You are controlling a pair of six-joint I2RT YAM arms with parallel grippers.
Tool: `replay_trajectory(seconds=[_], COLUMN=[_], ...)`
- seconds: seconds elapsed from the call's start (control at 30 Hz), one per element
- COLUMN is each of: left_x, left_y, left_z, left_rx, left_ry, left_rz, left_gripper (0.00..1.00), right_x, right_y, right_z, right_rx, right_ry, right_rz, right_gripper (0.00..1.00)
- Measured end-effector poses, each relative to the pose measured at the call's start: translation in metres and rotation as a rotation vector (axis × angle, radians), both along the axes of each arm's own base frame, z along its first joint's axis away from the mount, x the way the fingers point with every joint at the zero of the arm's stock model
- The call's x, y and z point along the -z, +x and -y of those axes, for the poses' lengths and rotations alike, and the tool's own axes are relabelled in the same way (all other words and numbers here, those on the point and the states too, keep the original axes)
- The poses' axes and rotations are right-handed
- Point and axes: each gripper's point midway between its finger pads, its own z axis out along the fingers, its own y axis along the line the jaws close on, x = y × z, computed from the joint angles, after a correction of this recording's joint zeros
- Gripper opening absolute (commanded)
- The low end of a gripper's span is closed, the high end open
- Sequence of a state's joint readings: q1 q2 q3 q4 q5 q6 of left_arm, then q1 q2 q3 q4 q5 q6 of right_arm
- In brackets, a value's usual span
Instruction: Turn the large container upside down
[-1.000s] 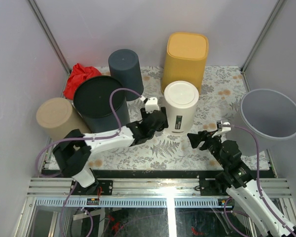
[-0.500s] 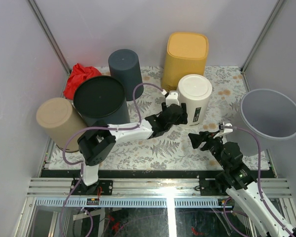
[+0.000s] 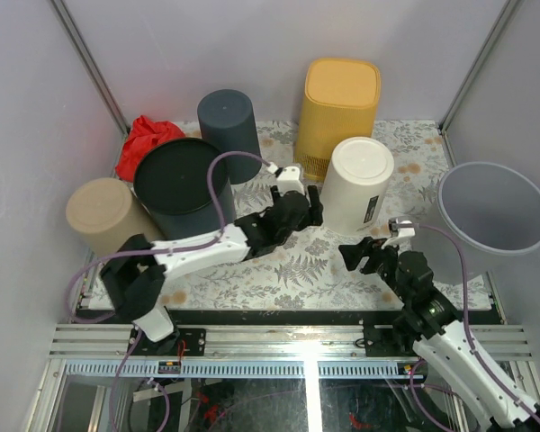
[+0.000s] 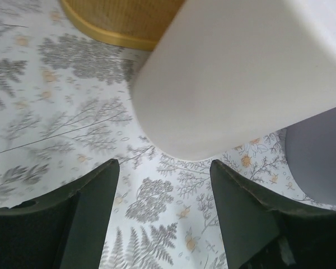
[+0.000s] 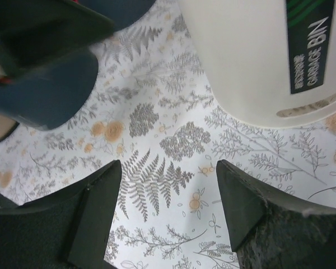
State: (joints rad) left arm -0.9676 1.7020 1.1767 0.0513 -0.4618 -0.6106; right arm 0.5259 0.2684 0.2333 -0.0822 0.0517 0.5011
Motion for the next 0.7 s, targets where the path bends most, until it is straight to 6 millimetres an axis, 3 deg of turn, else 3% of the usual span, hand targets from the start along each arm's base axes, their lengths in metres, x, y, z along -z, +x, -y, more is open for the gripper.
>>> replay_trajectory(seconds=[0.2,0.33,0.47,0.6,0.7], left_x=[-0.036,-0.035,-0.023,-0.021,-0.023], left_y=[-0.029,-0.047,-0.057,-0.06,-0.063], left_z=[-0.062,-0.098,-0.118,-0.127,-0.133], left_rx=[-0.075,-0.116,-0.138,-0.147,-0.15], left_ry=[-0.064,-0.088,-0.073,-0.069,-0.081], left_rz=[0.053,0.067,0.069,0.078,0.093], left_gripper=[0.65,0.66,0.66,0.66,0.67], right_x=[0.033,0.039,0.027,0.007,0.001], right_y=[0.009,0.02,0.035,0.057,0.074], right_z=[-0.016,-0.031,-0.058,-0.095,-0.11], right_rx=[-0.053,-0.086,-0.135,-0.189,-0.185], right_ry=[-0.071,-0.095,-0.122,-0.148,-0.178], right_rz=[-0.153,-0.216,-0.229,-0.208,-0.202], right_gripper=[0.75,0.76,0.77,0.77,0.77])
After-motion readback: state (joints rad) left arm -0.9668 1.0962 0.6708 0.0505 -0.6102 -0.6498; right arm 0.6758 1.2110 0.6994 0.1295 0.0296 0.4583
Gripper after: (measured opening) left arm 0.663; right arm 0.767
